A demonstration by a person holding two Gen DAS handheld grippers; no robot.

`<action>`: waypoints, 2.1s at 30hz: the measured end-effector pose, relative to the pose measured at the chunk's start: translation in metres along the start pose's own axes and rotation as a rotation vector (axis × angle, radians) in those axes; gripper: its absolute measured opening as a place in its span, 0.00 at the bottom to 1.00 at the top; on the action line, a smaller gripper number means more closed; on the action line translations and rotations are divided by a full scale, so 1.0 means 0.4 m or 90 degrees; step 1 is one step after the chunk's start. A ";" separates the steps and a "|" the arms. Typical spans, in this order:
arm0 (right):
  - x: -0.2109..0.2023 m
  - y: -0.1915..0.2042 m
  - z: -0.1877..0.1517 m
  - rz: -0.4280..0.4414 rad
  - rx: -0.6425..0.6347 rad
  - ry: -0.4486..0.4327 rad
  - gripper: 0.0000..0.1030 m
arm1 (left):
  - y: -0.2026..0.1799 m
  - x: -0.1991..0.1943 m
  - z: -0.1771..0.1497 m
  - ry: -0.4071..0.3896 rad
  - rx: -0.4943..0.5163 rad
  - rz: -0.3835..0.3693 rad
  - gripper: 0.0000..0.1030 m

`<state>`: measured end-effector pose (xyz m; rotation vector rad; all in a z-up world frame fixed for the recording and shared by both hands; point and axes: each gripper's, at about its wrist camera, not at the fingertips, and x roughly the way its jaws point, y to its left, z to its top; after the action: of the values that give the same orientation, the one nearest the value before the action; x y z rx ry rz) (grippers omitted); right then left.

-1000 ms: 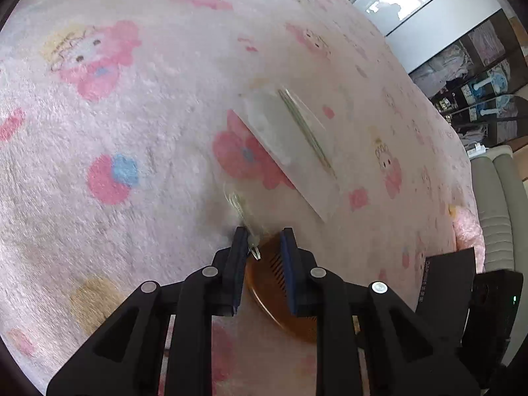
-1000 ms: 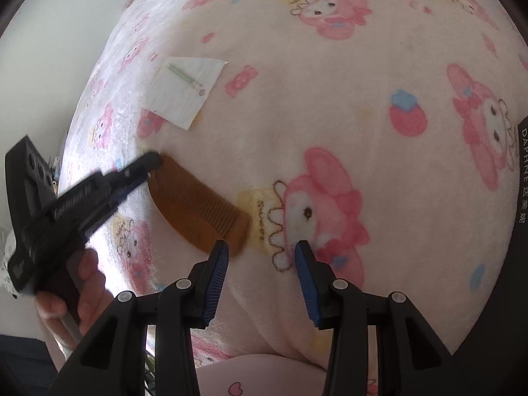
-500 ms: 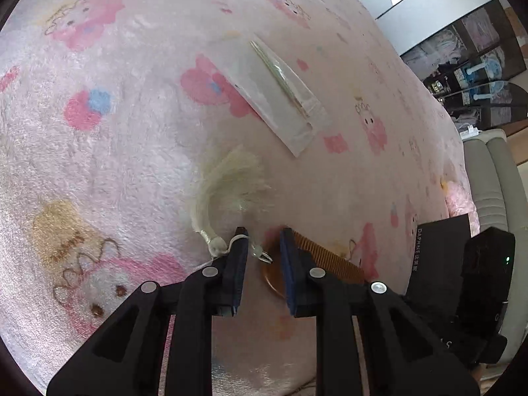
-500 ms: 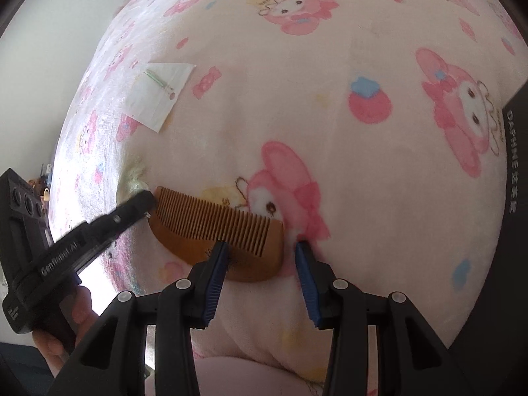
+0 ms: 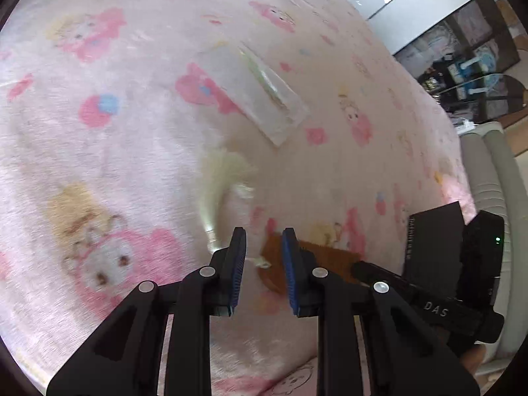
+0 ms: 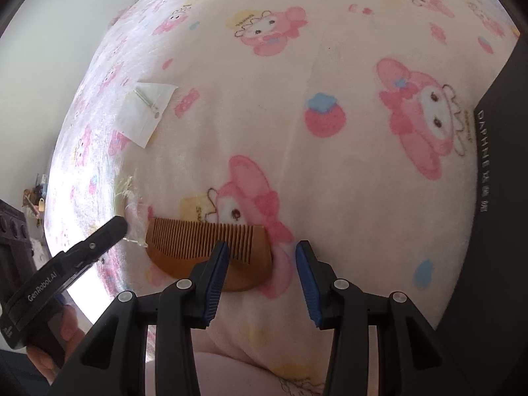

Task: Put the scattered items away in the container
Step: 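Close the left gripper on the comb while the right gripper grasps its other end, then lift the wooden comb with both grippers and carry it over the box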

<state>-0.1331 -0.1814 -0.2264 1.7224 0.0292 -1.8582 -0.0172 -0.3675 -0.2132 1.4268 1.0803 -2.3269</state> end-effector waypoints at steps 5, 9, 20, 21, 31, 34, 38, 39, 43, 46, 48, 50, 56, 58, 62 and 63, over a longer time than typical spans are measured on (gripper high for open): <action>0.018 -0.002 0.015 0.008 -0.013 0.005 0.38 | 0.005 0.050 -0.019 0.035 0.000 0.016 0.20; 0.024 0.013 0.010 0.009 -0.032 0.004 0.38 | 0.006 0.056 -0.030 0.049 -0.008 0.003 0.21; -0.013 0.065 -0.017 0.017 -0.057 0.003 0.39 | -0.025 -0.001 -0.058 0.041 -0.009 -0.035 0.29; -0.022 0.072 -0.019 0.016 -0.060 0.000 0.39 | -0.035 -0.009 -0.059 0.038 -0.004 -0.033 0.29; -0.165 0.072 -0.061 0.036 -0.071 -0.051 0.39 | -0.114 -0.130 -0.091 -0.008 0.020 -0.018 0.29; -0.249 0.060 -0.104 0.031 -0.076 -0.074 0.39 | -0.130 -0.176 -0.109 -0.015 0.029 -0.025 0.29; -0.308 0.056 -0.138 0.020 -0.077 -0.101 0.39 | -0.180 -0.211 -0.139 -0.024 0.054 -0.024 0.30; -0.325 0.051 -0.148 0.018 -0.076 -0.109 0.39 | -0.191 -0.221 -0.146 -0.027 0.058 -0.025 0.30; -0.367 0.030 -0.177 0.024 -0.067 -0.132 0.39 | -0.235 -0.255 -0.179 -0.034 0.074 -0.036 0.30; -0.408 0.011 -0.200 0.024 -0.062 -0.154 0.39 | -0.269 -0.272 -0.204 -0.034 0.086 -0.046 0.30; -0.434 -0.002 -0.216 0.022 -0.056 -0.165 0.39 | -0.292 -0.280 -0.217 -0.034 0.096 -0.049 0.30; -0.457 -0.017 -0.232 0.022 -0.049 -0.178 0.39 | -0.319 -0.287 -0.230 -0.035 0.109 -0.052 0.30; -0.515 -0.076 -0.287 0.012 -0.021 -0.204 0.39 | -0.405 -0.297 -0.274 -0.032 0.149 -0.064 0.30; -0.541 -0.101 -0.312 0.010 -0.011 -0.220 0.39 | -0.441 -0.295 -0.294 -0.024 0.170 -0.071 0.30; -0.575 -0.177 -0.358 0.009 0.031 -0.241 0.39 | -0.516 -0.267 -0.330 -0.003 0.211 -0.075 0.30; -0.580 -0.197 -0.366 0.009 0.042 -0.243 0.39 | -0.534 -0.259 -0.338 0.002 0.220 -0.076 0.30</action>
<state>-0.0401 0.0363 -0.0669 1.3783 -0.1975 -2.1673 0.0185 -0.1439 -0.0600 1.5125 0.8107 -2.7005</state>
